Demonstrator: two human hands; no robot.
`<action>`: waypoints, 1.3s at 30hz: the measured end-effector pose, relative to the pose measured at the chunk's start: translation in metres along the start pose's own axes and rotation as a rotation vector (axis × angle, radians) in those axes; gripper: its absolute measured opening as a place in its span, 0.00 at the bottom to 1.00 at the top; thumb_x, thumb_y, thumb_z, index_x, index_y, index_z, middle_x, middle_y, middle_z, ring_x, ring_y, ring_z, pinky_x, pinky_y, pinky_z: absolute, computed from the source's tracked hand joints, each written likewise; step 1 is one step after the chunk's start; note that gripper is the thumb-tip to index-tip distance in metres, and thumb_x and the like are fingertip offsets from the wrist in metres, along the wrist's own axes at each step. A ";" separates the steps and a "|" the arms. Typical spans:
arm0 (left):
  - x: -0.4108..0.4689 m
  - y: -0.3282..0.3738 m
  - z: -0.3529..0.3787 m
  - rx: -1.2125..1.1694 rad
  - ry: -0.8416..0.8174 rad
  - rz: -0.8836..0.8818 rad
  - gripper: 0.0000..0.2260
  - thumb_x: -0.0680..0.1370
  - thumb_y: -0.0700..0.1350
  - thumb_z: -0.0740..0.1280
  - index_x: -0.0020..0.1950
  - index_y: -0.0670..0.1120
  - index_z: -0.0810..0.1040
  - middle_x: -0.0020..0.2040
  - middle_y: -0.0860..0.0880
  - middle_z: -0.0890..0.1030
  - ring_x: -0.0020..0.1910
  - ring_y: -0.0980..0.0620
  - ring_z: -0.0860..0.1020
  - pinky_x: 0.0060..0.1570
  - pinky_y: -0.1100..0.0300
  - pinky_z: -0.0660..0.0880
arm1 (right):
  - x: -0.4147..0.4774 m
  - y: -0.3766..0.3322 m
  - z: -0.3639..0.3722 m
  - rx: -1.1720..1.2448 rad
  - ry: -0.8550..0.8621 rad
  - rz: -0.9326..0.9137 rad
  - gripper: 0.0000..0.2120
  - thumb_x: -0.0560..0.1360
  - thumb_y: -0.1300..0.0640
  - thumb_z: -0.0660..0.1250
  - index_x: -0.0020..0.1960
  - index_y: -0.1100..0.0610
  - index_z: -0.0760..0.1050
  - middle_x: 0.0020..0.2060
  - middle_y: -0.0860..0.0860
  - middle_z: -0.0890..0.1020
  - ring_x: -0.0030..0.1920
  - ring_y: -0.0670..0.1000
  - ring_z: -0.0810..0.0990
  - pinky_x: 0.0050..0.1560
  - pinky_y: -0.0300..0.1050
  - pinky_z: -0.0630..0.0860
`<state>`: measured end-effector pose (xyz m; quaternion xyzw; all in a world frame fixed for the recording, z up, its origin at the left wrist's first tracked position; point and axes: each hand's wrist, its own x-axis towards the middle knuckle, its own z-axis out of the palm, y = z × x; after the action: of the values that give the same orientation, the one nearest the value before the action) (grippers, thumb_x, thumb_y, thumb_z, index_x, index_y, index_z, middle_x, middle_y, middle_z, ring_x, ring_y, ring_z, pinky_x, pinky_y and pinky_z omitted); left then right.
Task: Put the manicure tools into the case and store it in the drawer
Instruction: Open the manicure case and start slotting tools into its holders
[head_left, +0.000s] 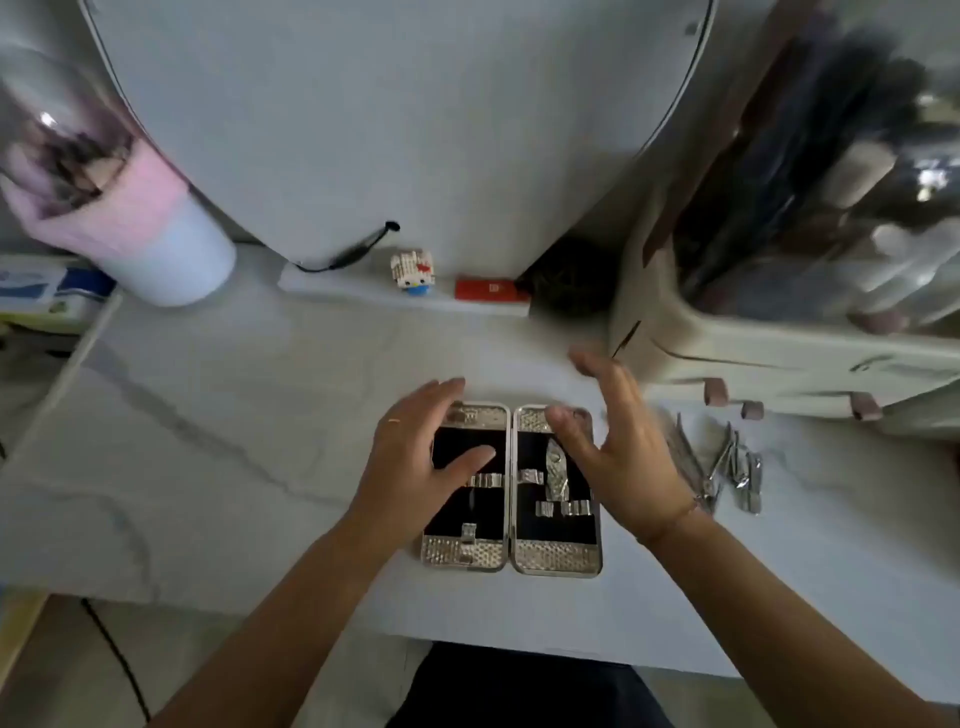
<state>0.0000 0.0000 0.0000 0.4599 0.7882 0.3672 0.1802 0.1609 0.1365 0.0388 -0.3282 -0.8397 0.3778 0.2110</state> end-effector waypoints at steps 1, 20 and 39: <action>0.000 -0.007 0.005 -0.016 0.027 0.046 0.31 0.72 0.63 0.65 0.71 0.50 0.68 0.68 0.54 0.71 0.71 0.52 0.66 0.68 0.45 0.66 | -0.002 0.005 0.005 -0.009 0.030 -0.039 0.29 0.73 0.40 0.59 0.67 0.55 0.65 0.60 0.43 0.69 0.63 0.40 0.67 0.63 0.28 0.61; -0.010 -0.025 0.028 0.172 0.052 0.184 0.27 0.77 0.57 0.63 0.72 0.46 0.66 0.74 0.47 0.66 0.73 0.50 0.62 0.73 0.52 0.59 | -0.069 0.070 -0.003 -0.254 0.244 -0.107 0.21 0.74 0.50 0.66 0.65 0.57 0.70 0.63 0.53 0.72 0.62 0.51 0.72 0.60 0.37 0.64; 0.017 -0.031 0.016 0.025 0.094 0.064 0.11 0.77 0.50 0.65 0.57 0.49 0.80 0.54 0.50 0.77 0.56 0.50 0.75 0.55 0.58 0.69 | -0.061 0.087 -0.010 -0.312 0.307 0.029 0.03 0.70 0.58 0.70 0.43 0.56 0.81 0.41 0.51 0.77 0.48 0.54 0.74 0.46 0.41 0.63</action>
<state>-0.0169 0.0113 -0.0323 0.4694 0.7851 0.3842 0.1254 0.2429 0.1417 -0.0283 -0.4227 -0.8412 0.1916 0.2775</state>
